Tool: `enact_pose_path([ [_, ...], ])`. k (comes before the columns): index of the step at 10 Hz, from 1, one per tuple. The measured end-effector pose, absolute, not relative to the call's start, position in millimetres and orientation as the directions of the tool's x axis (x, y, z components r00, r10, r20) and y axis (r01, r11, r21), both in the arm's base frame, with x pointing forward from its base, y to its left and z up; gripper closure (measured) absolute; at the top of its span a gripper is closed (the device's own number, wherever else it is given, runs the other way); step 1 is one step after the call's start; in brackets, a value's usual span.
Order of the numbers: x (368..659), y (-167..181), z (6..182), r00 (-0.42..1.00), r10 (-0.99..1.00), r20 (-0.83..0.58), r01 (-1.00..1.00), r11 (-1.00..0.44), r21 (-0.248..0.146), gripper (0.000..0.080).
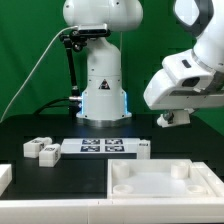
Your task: Assemble one leg
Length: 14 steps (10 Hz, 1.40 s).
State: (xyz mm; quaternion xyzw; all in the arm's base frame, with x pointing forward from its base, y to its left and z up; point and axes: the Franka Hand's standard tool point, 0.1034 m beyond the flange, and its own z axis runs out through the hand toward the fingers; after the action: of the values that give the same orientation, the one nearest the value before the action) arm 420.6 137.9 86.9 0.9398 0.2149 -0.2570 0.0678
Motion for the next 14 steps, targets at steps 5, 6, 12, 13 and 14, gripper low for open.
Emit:
enact_pose_path([
  [5, 487.5, 115.0, 110.2, 0.886, 0.453, -0.100, 0.457, -0.889, 0.030, 0.0509],
  [6, 486.6, 113.3, 109.9, 0.890, 0.452, -0.052, 0.454, -0.890, 0.035, 0.0509],
  [12, 587.6, 92.5, 110.0, 0.911, 0.372, 0.180, 0.377, -0.926, 0.008, 0.0509],
  [13, 588.7, 93.8, 108.6, 0.907, 0.373, 0.198, 0.378, -0.926, 0.013, 0.0509],
  [14, 585.1, 94.0, 106.6, 0.907, 0.374, 0.191, 0.379, -0.925, 0.012, 0.0509],
])
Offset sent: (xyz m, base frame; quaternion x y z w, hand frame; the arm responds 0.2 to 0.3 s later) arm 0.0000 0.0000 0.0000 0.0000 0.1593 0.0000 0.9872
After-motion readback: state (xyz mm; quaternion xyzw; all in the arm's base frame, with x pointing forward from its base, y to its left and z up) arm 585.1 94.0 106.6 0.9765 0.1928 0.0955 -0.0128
